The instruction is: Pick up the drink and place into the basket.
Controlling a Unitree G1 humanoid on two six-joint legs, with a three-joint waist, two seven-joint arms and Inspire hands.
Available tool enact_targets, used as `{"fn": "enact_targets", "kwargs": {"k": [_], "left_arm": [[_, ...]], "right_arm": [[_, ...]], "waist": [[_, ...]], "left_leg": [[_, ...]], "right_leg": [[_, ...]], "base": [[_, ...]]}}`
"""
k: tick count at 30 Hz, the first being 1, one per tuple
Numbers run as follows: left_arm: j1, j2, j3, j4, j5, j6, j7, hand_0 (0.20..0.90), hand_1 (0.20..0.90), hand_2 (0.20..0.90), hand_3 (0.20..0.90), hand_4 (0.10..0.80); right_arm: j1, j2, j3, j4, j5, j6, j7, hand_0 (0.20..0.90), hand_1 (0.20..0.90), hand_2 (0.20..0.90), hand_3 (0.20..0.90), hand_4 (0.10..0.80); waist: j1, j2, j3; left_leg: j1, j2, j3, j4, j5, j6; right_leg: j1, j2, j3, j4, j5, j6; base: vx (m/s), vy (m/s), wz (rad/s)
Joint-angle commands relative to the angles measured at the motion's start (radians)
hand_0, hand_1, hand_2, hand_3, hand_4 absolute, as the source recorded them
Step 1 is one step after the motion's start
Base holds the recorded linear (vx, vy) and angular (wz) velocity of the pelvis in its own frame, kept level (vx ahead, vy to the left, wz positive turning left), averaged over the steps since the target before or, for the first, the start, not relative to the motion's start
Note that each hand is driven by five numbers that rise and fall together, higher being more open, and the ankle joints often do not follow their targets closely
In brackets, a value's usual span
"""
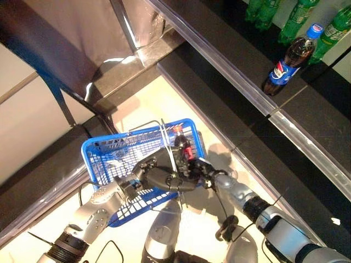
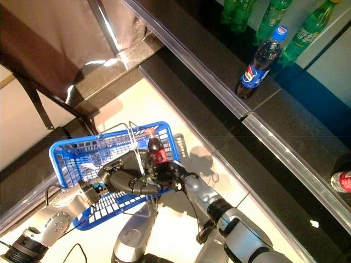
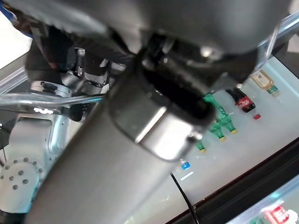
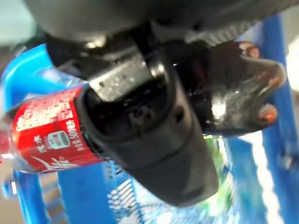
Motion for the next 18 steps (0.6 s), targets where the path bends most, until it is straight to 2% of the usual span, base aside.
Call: {"fn": "enact_targets", "kwargs": {"k": [1, 5, 8, 10, 18], "left_arm": [[-0.177, -0.062, 0.053, -0.383, -0.156, -0.22, -0.188, 0.3, 0.3, 0.3, 0.2, 0.1], [-0.163, -0.035, 0.072, -0.395, -0.187, -0.219, -0.19, 0.3, 0.3, 0.3, 0.2, 0.1], [-0.162, -0.025, 0.074, -0.402, -0.203, -0.219, -0.185, 0.3, 0.3, 0.3, 0.2, 0.1], [-0.162, -0.024, 0.082, -0.411, -0.216, -0.209, -0.181, 0.3, 0.3, 0.3, 0.2, 0.1], [-0.148, -0.027, 0.077, -0.427, -0.214, -0.2, -0.172, 0.3, 0.3, 0.3, 0.2, 0.1]], "right_arm": [[-0.04, 0.16, -0.085, 0.022, 0.269, -0.035, 0.162, 0.3, 0.3, 0.3, 0.2, 0.1], [-0.035, 0.154, -0.129, 0.051, 0.402, 0.063, 0.151, 0.3, 0.3, 0.3, 0.2, 0.1], [-0.048, 0.154, -0.2, 0.131, 0.568, 0.16, 0.119, 0.3, 0.3, 0.3, 0.2, 0.1], [-0.075, 0.155, -0.257, 0.175, 0.591, 0.204, 0.127, 0.3, 0.3, 0.3, 0.2, 0.1], [-0.1, 0.143, -0.246, 0.155, 0.616, 0.184, 0.123, 0.3, 0.3, 0.3, 0.2, 0.1]], "waist": [[-0.004, 0.022, -0.109], [-0.002, 0.027, -0.106], [0.0, 0.029, -0.107], [0.004, 0.033, -0.106], [0.01, 0.038, -0.105]], "left_leg": [[-0.094, -0.037, 0.017, 0.053, 0.07, 0.068], [-0.099, -0.039, 0.02, 0.06, 0.066, 0.07], [-0.097, -0.039, 0.022, 0.061, 0.064, 0.071], [-0.097, -0.042, 0.02, 0.063, 0.061, 0.074], [-0.099, -0.049, 0.018, 0.068, 0.061, 0.076]], "right_leg": [[0.084, 0.032, 0.007, -0.052, 0.043, -0.071], [0.074, 0.028, 0.005, -0.041, 0.045, -0.069], [0.073, 0.026, 0.004, -0.034, 0.043, -0.069], [0.071, 0.024, 0.004, -0.029, 0.041, -0.069], [0.063, 0.02, 0.0, -0.015, 0.042, -0.07]], "base": [[0.018, 0.02, 0.11], [0.011, 0.015, 0.07], [0.025, 0.008, 0.04], [0.0, 0.0, 0.0], [0.002, 0.001, 0.0]]}}
